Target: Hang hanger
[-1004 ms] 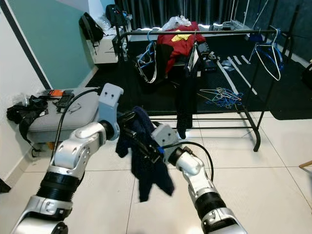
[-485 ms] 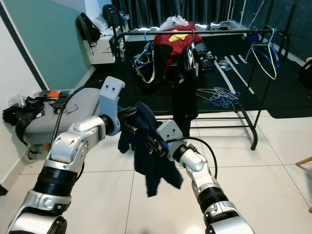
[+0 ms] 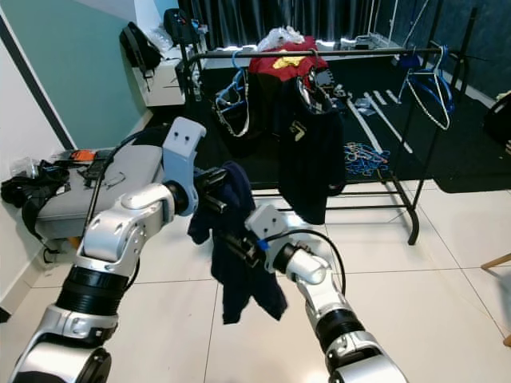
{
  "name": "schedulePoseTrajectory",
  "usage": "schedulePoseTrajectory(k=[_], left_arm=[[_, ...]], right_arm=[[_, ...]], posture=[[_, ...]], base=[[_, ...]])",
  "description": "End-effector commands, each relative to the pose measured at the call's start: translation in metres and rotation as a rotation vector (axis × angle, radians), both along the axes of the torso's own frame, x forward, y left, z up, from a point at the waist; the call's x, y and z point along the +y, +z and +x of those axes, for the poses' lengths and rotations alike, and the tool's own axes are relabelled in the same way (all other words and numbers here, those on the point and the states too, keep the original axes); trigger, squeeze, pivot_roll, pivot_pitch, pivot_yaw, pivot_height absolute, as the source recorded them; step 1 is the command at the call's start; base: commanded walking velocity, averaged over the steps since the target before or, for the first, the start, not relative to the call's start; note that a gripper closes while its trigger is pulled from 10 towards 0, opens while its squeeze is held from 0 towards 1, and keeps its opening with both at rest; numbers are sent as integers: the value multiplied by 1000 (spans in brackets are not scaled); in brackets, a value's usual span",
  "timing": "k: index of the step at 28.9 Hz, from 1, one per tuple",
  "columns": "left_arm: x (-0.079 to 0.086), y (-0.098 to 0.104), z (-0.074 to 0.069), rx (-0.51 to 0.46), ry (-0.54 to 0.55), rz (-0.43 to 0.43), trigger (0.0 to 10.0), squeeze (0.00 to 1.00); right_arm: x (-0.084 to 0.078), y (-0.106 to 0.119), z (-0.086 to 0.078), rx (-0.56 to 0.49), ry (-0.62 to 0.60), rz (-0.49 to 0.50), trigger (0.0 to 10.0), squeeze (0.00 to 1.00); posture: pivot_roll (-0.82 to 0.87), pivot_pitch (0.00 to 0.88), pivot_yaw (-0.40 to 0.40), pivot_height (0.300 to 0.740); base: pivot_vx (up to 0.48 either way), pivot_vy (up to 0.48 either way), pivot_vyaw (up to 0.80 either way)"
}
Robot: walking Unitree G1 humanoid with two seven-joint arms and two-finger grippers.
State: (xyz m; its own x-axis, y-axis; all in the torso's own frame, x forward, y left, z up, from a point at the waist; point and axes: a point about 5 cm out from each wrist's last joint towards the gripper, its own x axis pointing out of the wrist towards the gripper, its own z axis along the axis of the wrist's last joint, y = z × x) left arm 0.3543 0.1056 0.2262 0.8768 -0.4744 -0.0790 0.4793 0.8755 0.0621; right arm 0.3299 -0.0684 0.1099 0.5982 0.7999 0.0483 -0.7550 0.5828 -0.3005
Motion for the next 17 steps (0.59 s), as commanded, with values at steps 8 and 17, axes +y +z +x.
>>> schedulePoseTrajectory(k=[8, 17], left_arm=[[-9, 7, -3, -12, -30, 13, 10000, 0], [-13, 3, -8, 6, -48, 10, 10000, 0]], right_arm=[[-5, 11, 11, -51, -110, 25, 10000, 0], [-8, 19, 15, -82, -158, 60, 10000, 0]], posture=[[48, 0, 69, 740], [44, 0, 71, 740]], base=[[0, 0, 0], [0, 0, 0]])
